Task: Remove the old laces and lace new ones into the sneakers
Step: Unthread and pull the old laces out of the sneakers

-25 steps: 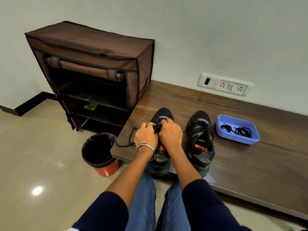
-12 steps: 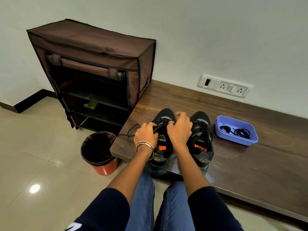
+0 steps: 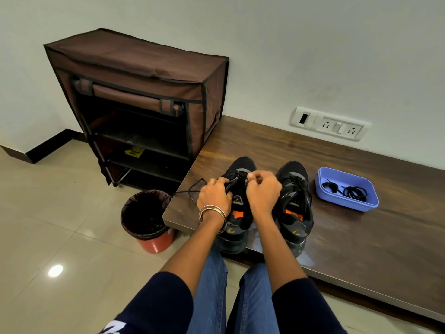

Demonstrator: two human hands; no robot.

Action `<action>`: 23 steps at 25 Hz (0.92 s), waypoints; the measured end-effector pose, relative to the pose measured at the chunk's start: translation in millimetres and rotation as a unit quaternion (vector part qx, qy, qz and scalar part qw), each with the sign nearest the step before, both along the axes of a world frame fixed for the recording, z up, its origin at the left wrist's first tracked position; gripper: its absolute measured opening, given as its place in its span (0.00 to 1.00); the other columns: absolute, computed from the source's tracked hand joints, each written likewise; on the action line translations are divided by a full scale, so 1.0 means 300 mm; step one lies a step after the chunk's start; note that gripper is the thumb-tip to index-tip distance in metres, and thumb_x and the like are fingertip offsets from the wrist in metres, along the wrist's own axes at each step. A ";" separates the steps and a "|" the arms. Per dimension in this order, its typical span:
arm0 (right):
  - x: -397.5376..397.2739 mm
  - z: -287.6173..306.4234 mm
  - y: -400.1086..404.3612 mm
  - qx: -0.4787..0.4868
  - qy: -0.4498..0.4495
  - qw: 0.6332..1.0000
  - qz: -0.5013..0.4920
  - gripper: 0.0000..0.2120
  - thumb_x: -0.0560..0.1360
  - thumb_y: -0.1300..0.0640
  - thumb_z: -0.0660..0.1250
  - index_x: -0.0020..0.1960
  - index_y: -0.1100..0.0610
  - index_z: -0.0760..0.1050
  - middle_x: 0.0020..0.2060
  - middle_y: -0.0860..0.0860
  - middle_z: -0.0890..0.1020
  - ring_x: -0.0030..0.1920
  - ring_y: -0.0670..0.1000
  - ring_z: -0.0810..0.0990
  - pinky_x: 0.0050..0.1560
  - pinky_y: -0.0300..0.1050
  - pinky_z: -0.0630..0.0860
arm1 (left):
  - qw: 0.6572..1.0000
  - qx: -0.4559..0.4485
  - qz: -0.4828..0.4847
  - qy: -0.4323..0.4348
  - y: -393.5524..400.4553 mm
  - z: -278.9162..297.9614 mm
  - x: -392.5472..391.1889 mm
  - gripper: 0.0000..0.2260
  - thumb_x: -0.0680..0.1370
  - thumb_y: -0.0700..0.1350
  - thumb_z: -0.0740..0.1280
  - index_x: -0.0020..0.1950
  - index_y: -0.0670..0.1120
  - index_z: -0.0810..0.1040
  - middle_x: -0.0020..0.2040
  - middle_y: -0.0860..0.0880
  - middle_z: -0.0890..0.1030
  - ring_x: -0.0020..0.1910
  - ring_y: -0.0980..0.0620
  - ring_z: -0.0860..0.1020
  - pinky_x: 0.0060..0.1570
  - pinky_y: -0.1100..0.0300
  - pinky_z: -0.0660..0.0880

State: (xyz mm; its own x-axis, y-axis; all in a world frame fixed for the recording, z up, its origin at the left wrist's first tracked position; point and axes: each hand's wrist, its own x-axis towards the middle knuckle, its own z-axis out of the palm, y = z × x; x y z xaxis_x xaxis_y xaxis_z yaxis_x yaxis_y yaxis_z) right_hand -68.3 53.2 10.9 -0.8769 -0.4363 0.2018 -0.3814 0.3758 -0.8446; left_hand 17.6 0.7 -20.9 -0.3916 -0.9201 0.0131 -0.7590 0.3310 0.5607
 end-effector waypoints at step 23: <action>-0.011 0.078 0.043 -0.235 -0.031 0.964 -0.123 0.06 0.74 0.66 0.63 0.43 0.58 0.76 0.47 0.52 0.76 0.45 0.51 0.74 0.51 0.53 0.73 | 1.000 0.010 0.021 0.005 -0.001 -0.010 -0.002 0.17 0.77 0.49 0.64 0.66 0.56 0.73 0.64 0.50 0.74 0.61 0.46 0.74 0.55 0.49 0.74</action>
